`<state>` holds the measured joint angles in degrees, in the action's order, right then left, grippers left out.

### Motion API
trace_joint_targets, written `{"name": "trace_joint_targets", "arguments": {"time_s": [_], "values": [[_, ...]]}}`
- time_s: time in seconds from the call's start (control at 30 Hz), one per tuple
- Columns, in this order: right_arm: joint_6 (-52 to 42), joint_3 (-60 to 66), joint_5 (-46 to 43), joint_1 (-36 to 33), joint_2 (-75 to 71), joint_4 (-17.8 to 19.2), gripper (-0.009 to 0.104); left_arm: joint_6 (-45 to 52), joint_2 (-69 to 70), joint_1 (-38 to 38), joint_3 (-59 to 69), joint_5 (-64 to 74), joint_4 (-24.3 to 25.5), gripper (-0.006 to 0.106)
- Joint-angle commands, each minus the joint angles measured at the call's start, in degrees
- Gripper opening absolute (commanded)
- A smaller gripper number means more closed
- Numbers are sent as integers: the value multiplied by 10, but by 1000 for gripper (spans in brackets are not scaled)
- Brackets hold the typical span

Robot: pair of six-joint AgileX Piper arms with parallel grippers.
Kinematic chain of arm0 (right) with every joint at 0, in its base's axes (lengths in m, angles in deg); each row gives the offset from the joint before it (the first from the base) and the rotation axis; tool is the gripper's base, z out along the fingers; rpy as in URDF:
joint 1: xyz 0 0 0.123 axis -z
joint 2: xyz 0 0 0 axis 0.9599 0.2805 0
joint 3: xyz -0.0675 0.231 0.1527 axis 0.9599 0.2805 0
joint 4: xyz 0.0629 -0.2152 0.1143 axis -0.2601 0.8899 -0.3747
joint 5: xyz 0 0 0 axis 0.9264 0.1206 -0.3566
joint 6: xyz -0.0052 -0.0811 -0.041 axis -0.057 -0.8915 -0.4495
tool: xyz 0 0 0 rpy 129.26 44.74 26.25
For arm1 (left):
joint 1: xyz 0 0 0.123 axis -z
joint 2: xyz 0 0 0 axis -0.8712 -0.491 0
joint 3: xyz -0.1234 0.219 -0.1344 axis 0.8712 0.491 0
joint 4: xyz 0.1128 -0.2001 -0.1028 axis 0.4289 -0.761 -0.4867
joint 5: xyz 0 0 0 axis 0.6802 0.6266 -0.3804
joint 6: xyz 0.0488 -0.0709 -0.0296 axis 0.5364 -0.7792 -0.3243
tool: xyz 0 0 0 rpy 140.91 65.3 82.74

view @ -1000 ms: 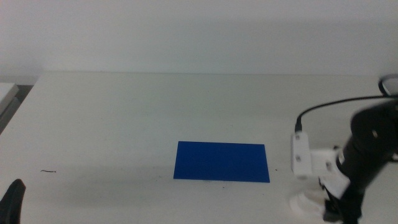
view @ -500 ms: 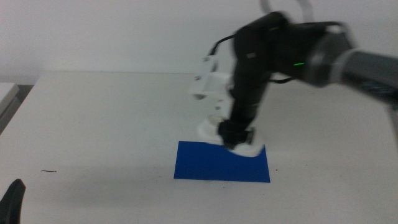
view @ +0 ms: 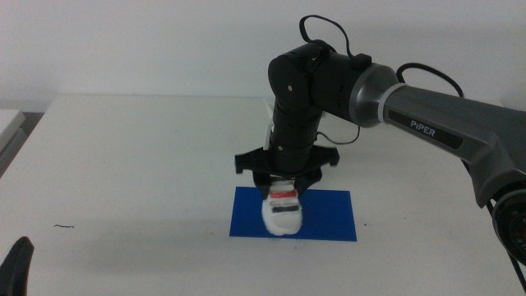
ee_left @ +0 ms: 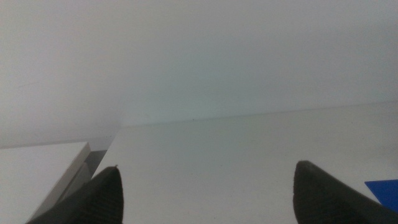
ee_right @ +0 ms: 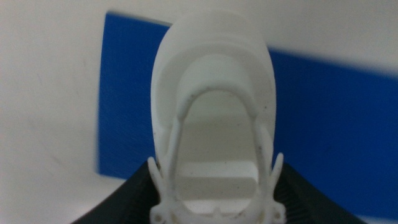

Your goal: Use one arm to grab the shoe from the table and place it on the mat.

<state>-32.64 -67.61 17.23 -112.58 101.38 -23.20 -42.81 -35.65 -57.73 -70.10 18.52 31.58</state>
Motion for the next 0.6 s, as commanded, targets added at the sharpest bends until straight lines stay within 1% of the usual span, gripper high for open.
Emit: {"name": "trace_joint_targets", "arguments": {"time_s": [0.0, 0.03, 0.1, 0.13, 0.17, 0.2, 0.3, 0.4, 0.47, 0.57], "values": [[138, -4, 3, 0, -5, -12, -3, -2, -3, 0, 1, -6, -2, 94], [187, -4, 3, 0, -5, -14, -3, -2, -3, 0, 1, -6, -2, 94], [328, -4, 3, 0, -4, -29, -3, -2, -3, 0, 1, -6, -2, 94], [374, -4, 3, 0, -4, -30, -3, -2, -3, 0, 1, -6, -2, 94], [406, -4, 3, 0, -3, -26, -3, -2, -3, 0, 1, -6, -2, 94], [467, -4, 3, 0, -1, -14, -3, -2, -3, 0, 1, -6, -2, 94], [718, -4, 3, 1, 3, -3, -3, -2, -3, 0, 1, -6, -2, 94], [933, -4, 3, 1, 7, -5, -3, -2, -3, 0, 1, -6, -2, 94], [938, -4, 3, 2, 8, 6, -3, -2, -3, 0, 1, -6, -2, 94], [938, -4, 3, 8, 8, 53, -3, -2, -3, 0, 1, -6, -2, 94]]}}
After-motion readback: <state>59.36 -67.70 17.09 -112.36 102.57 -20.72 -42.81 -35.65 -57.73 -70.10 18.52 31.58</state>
